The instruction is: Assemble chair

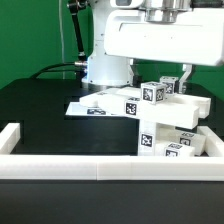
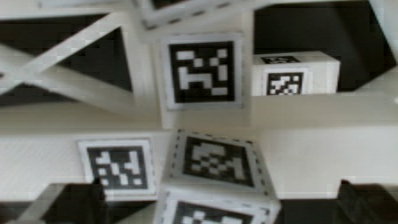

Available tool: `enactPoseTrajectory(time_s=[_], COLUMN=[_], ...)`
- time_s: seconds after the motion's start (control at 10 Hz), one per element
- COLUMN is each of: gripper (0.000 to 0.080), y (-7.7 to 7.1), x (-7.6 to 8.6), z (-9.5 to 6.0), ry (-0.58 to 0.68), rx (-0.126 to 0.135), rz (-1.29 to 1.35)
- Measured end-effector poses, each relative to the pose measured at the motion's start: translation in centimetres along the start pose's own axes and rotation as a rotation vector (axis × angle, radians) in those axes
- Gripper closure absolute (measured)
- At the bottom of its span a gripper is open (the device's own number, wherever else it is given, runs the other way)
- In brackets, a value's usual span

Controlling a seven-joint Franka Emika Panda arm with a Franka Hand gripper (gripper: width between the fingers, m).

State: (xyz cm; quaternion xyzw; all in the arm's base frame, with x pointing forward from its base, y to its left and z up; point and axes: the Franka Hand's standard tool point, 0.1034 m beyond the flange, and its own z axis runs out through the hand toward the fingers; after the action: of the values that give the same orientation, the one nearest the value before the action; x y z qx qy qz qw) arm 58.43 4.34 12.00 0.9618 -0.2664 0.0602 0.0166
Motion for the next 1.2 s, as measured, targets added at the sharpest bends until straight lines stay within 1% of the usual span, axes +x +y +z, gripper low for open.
enactPoseTrajectory(time_s=[0.2, 0.3, 1.2], gripper=[0.0152, 0.015, 0.015], y=[0.03, 0.01, -0.15], x=[0.05, 0.04, -0.05], z=[-0.04, -0.04, -0.03], ry=[0.001, 0.001, 0.001], rx=[0.001, 0.001, 0.001], rz=[-0.207, -0.248, -0.211])
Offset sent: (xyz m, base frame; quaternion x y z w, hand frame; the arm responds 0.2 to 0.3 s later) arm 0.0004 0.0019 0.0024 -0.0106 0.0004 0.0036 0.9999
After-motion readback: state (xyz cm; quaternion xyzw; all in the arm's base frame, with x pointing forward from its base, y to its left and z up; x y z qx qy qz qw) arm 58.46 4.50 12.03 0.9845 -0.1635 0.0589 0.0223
